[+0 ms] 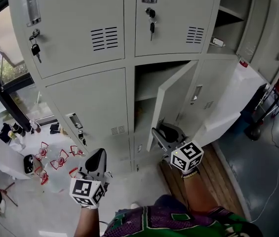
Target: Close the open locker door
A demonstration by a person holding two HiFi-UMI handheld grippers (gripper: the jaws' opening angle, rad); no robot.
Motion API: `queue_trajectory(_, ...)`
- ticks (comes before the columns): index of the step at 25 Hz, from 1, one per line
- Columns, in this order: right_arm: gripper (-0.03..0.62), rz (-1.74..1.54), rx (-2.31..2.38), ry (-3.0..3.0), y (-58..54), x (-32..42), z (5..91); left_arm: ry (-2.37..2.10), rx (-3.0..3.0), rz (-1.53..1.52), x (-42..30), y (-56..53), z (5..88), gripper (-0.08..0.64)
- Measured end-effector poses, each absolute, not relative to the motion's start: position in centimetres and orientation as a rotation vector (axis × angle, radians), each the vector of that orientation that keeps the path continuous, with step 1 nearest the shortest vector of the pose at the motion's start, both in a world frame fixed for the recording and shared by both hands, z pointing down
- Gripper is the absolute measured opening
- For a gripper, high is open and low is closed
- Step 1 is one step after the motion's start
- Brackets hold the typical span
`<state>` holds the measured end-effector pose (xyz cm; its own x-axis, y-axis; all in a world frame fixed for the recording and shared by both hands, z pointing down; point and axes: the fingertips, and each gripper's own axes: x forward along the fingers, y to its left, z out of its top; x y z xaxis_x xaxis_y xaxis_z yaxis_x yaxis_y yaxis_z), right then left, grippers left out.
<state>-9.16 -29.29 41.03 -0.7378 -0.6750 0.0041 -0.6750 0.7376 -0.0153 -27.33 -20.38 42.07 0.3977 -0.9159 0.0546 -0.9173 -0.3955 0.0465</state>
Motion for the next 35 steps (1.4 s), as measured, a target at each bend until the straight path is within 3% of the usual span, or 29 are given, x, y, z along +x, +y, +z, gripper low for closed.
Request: queue_trajectory(35,0.089,-0.009,-0.939,2.993,-36.2,-14.2,40.7,-1.722,2.561,0.011,-25.4,-29.6,39.6,0.023)
